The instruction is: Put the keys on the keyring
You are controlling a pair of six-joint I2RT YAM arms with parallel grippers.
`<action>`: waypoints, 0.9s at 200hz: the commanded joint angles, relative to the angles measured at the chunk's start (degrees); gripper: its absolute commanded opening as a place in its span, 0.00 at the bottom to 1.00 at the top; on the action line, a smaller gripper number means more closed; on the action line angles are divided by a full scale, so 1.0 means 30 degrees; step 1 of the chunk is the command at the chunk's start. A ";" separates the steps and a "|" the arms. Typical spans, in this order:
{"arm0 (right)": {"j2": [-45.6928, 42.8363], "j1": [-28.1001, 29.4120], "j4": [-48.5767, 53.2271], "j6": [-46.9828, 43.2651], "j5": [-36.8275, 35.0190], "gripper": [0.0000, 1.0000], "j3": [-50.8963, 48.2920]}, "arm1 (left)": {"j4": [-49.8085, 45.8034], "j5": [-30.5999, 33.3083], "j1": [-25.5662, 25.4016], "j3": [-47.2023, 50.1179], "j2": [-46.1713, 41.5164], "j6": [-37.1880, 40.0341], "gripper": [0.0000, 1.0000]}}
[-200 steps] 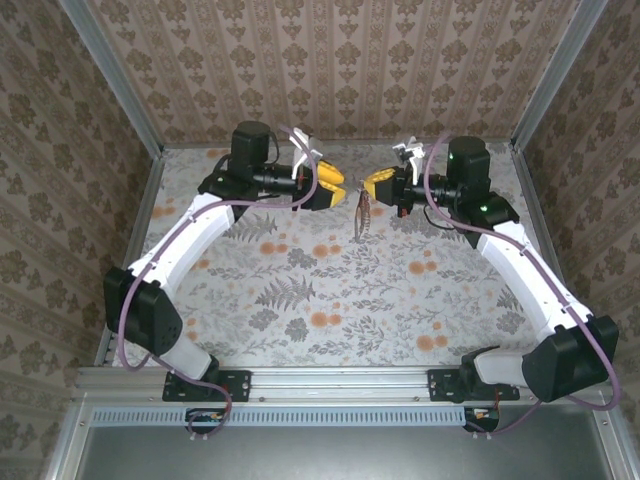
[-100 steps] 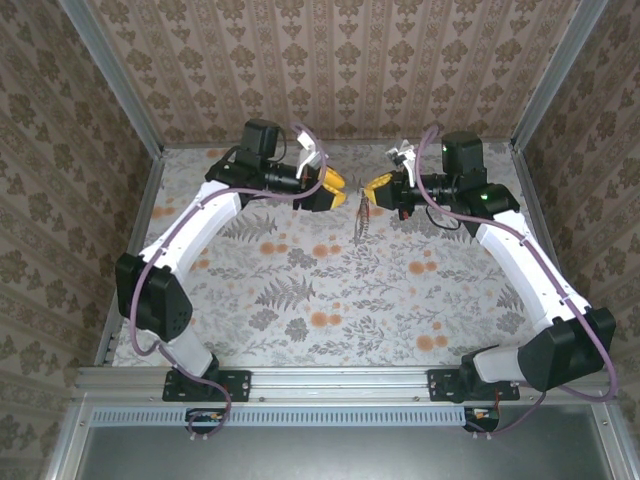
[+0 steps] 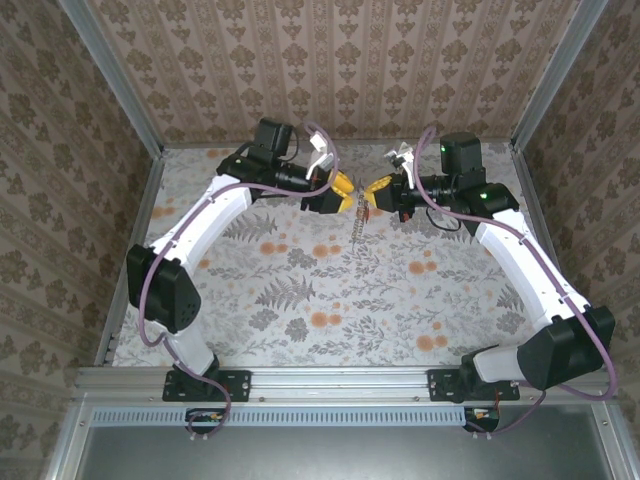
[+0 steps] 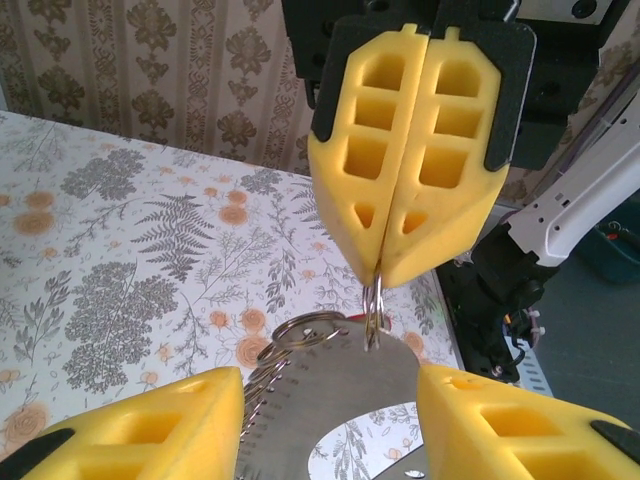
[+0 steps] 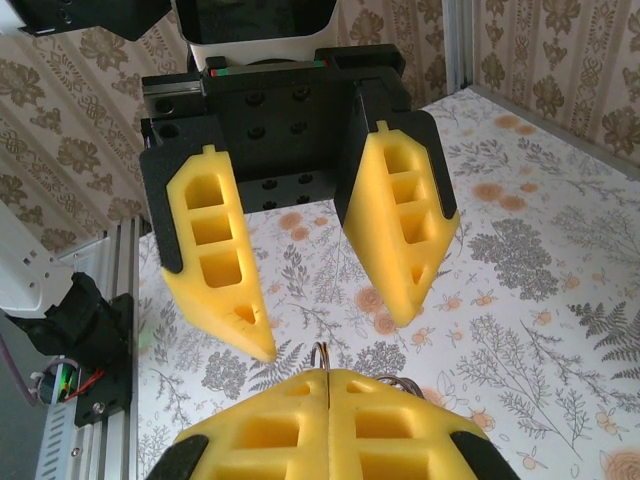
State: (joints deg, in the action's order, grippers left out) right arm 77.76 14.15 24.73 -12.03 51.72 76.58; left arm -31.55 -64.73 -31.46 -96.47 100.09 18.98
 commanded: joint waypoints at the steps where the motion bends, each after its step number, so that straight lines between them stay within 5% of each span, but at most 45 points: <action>1: 0.0193 0.0038 0.0095 -0.0290 0.0732 0.00 0.0576 | -0.0572 -0.0667 -0.0169 -0.0686 0.0283 0.0586 0.50; 180: 0.0360 0.0234 0.0274 -0.0468 0.0542 0.00 0.0658 | 0.0498 -0.1069 -0.0147 -0.0833 0.0561 -0.0087 0.39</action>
State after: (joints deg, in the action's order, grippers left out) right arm 78.52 14.59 25.12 -12.12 51.92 76.58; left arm -30.41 -65.84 -31.86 -97.06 101.43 18.90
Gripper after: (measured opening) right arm 0.066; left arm 0.392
